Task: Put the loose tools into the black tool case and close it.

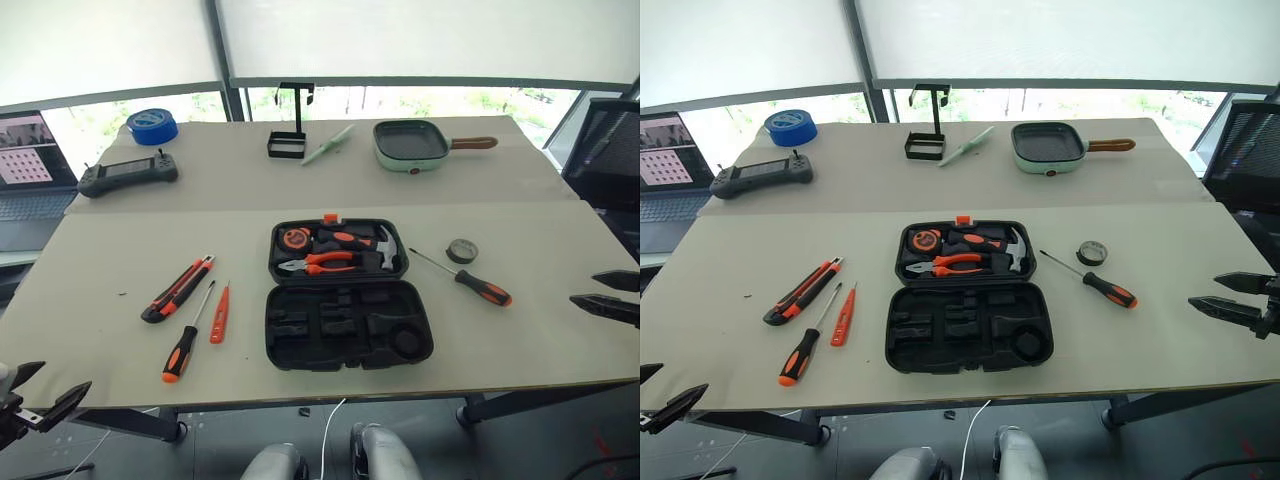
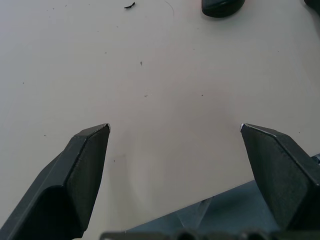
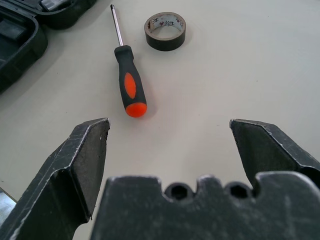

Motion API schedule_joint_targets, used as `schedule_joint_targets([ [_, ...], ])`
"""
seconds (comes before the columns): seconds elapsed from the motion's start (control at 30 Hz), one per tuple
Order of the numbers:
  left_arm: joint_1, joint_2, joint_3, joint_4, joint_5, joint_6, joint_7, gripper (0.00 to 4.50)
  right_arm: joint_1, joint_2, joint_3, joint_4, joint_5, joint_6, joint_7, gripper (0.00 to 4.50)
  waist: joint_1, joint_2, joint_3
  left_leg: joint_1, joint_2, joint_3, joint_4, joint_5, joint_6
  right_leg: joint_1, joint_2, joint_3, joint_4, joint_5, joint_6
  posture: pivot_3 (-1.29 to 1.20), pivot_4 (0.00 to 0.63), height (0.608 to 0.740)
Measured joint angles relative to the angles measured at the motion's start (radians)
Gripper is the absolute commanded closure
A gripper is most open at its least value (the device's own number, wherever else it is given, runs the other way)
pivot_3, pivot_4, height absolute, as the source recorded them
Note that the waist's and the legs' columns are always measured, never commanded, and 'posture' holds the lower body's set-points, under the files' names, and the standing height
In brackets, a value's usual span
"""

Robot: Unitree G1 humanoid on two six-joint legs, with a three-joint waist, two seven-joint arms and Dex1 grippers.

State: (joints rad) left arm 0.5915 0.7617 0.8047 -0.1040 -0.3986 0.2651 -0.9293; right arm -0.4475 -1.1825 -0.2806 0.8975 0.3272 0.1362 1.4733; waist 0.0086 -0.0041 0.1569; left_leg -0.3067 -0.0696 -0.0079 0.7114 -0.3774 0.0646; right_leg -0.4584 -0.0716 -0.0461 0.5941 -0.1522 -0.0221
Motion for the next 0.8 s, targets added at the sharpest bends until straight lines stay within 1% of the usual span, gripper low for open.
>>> schedule_joint_targets([
  [0.13, -0.012, 0.001, -0.002, -0.011, 0.012, 0.005, 0.021, 0.00, -0.001, 0.000, 0.000, 0.037, -0.010, -0.039, 0.001, 0.03, 0.002, 0.000, 0.000, 0.000, 0.000, 0.000, 0.000, 0.000, 0.000, 0.000, 0.000, 0.000, 0.000, 0.000, 0.000, 0.00, 0.150, 0.740],
  [0.27, -0.038, 0.017, -0.020, -0.082, 0.021, 0.094, 0.063, 0.00, 0.002, 0.006, -0.009, 0.022, -0.003, -0.054, 0.008, 0.03, 0.002, 0.000, 0.000, 0.000, 0.000, 0.000, 0.000, 0.000, 0.000, 0.000, -0.001, 0.000, 0.000, 0.000, 0.000, 0.00, 0.150, 0.740],
  [0.4, -0.113, 0.023, -0.024, -0.245, -0.096, 0.301, 0.122, 0.00, 0.043, 0.045, -0.040, -0.250, 0.088, 0.047, 0.017, 0.03, -0.001, 0.001, 0.000, 0.000, 0.000, -0.001, 0.000, 0.000, 0.000, 0.000, 0.000, 0.000, 0.001, 0.000, 0.000, 0.00, 0.150, 0.740],
  [0.47, -0.146, 0.026, -0.049, -0.341, -0.152, 0.407, 0.163, 0.00, 0.109, 0.074, -0.057, -0.482, 0.159, 0.143, -0.001, 0.03, -0.002, 0.001, -0.001, 0.000, 0.000, -0.001, 0.000, 0.000, 0.000, 0.000, 0.000, 0.000, 0.001, 0.000, 0.000, 0.00, 0.150, 0.740],
  [0.63, -0.166, 0.028, -0.196, -0.474, -0.179, 0.617, 0.265, 0.00, 0.227, 0.146, -0.048, -0.995, 0.329, 0.349, -0.100, 0.03, 0.002, 0.002, 0.000, 0.000, -0.001, -0.002, 0.000, -0.003, -0.006, 0.000, 0.001, 0.000, 0.001, 0.000, 0.001, 0.00, 0.150, 0.740],
  [0.77, -0.195, 0.025, -0.282, -0.505, -0.183, 0.695, 0.319, 0.00, 0.221, 0.175, -0.021, -1.251, 0.423, 0.432, -0.180, 0.03, 0.005, 0.001, 0.000, 0.001, -0.001, -0.003, 0.001, -0.004, -0.009, 0.001, 0.001, -0.001, 0.001, 0.000, 0.001, 0.00, 0.150, 0.740],
  [0.8, -0.197, 0.021, -0.294, -0.504, -0.182, 0.701, 0.326, 0.00, 0.219, 0.178, -0.012, -1.275, 0.434, 0.439, -0.191, 0.03, 0.005, 0.000, 0.000, 0.001, -0.001, -0.003, 0.001, -0.004, -0.009, 0.001, 0.001, -0.001, 0.001, 0.000, 0.001, 0.00, 0.150, 0.740],
])
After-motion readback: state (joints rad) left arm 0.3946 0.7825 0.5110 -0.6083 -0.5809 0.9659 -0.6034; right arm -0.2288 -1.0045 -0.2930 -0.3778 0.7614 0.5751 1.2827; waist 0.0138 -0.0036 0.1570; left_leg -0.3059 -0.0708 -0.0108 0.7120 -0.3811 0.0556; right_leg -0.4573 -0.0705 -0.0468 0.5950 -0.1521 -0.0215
